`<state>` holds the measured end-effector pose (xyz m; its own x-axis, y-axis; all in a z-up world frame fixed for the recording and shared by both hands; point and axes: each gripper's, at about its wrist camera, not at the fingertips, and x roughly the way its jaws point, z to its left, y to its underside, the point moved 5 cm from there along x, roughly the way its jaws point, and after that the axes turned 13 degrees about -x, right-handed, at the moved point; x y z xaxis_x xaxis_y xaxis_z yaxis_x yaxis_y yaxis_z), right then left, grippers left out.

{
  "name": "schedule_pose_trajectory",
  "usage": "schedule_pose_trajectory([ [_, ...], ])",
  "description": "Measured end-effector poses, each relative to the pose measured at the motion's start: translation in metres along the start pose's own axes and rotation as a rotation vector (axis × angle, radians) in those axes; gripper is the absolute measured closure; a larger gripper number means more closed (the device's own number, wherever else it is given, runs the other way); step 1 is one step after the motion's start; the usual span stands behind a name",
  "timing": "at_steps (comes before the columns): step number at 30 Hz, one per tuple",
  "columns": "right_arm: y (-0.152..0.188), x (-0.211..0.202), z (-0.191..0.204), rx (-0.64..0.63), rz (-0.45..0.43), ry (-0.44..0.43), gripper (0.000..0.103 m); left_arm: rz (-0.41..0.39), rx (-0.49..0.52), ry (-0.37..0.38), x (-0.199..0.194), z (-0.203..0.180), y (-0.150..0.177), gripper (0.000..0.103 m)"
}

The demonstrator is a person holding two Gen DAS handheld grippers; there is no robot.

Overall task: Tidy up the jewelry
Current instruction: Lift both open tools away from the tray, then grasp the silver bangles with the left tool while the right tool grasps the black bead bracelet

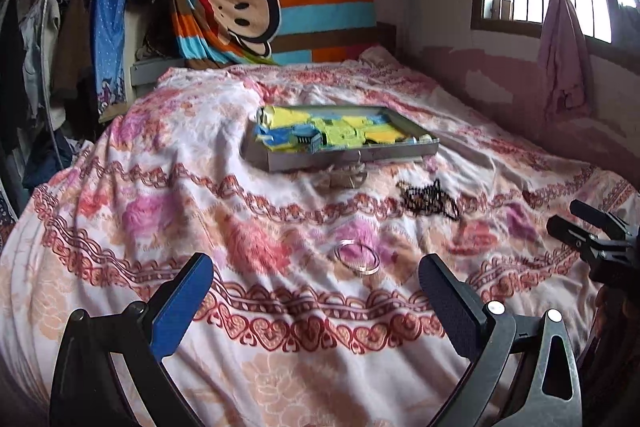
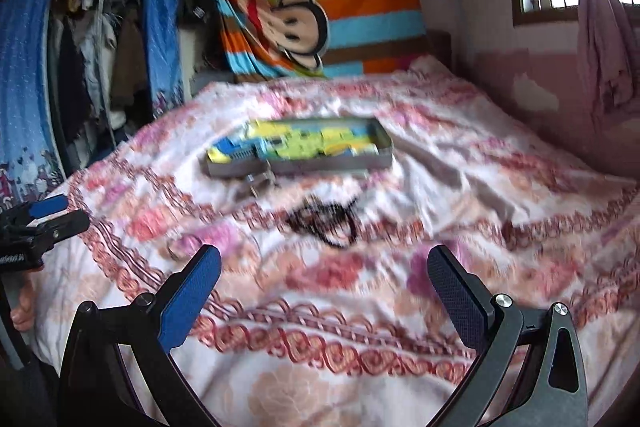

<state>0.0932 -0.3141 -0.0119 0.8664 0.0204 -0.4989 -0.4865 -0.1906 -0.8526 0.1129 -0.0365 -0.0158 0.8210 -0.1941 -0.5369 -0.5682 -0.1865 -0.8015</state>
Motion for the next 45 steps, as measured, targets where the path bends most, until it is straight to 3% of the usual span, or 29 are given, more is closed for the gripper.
schedule_pose_trajectory([
  [7,0.012,0.019,-0.001,0.017,0.079,-0.011,0.002,0.12,0.041,0.013,0.028,-0.005,0.018,0.0],
  [14,0.011,0.036,0.004,-0.054,0.138,-0.027,0.002,0.234,0.082,0.026,0.058,-0.005,0.027,0.0],
  [20,0.006,0.059,-0.003,-0.082,0.163,-0.077,0.002,0.259,0.124,0.063,0.078,-0.012,0.028,0.0],
  [26,0.009,0.095,-0.014,-0.041,0.22,-0.126,0.002,0.284,0.17,0.092,0.106,-0.021,0.026,0.014],
  [33,0.011,0.14,-0.02,-0.017,0.261,-0.168,0.002,0.351,0.131,0.132,0.133,-0.018,0.02,0.029],
  [38,0.008,0.165,-0.019,0.015,0.277,-0.21,0.002,0.362,0.141,0.148,0.137,-0.019,0.021,0.031],
  [45,0.005,0.194,0.001,-0.024,0.297,-0.244,0.002,0.357,0.248,0.099,0.141,-0.031,0.027,0.031],
])
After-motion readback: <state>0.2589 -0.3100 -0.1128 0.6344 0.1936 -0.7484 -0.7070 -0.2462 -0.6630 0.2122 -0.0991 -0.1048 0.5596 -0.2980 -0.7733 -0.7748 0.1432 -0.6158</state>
